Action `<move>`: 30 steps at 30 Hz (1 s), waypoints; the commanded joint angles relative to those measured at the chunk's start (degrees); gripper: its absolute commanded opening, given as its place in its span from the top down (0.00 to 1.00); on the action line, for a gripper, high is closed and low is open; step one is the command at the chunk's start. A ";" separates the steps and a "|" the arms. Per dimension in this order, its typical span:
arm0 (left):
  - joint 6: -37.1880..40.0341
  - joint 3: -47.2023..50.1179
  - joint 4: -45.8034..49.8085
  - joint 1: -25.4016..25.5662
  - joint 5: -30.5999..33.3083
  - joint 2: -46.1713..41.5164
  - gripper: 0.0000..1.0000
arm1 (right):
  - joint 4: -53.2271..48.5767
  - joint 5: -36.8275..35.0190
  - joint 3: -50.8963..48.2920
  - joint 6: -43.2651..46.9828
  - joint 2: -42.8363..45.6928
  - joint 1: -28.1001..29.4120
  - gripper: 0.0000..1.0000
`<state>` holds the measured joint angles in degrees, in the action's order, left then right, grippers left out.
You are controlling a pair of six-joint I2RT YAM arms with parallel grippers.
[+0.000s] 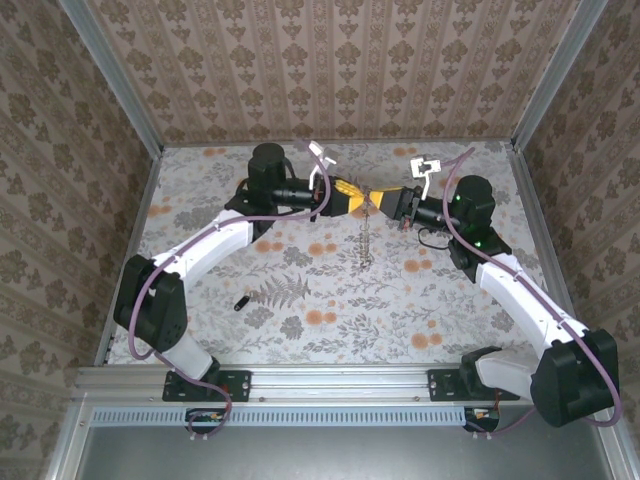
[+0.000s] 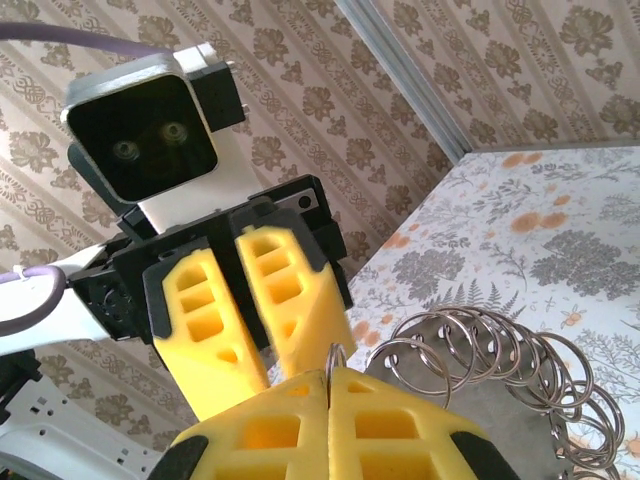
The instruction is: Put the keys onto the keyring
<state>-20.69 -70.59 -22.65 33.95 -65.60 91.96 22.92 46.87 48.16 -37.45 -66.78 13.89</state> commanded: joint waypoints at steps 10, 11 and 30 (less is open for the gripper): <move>-13.20 -0.61 -5.77 -4.73 3.77 -3.22 0.44 | 6.83 -3.15 1.45 -4.97 1.05 -0.55 1.00; -14.63 -1.14 -6.30 -5.09 4.13 -2.91 0.43 | 9.20 -3.25 1.42 -5.98 0.88 -0.51 1.00; -36.05 -10.95 -24.49 -11.39 -0.94 2.96 0.40 | 29.26 5.01 13.55 -8.50 -10.87 0.73 1.00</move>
<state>-55.57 -78.19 -43.16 22.50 -63.88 94.91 45.80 51.31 59.02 -45.10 -77.49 14.33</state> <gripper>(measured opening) 0.603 0.062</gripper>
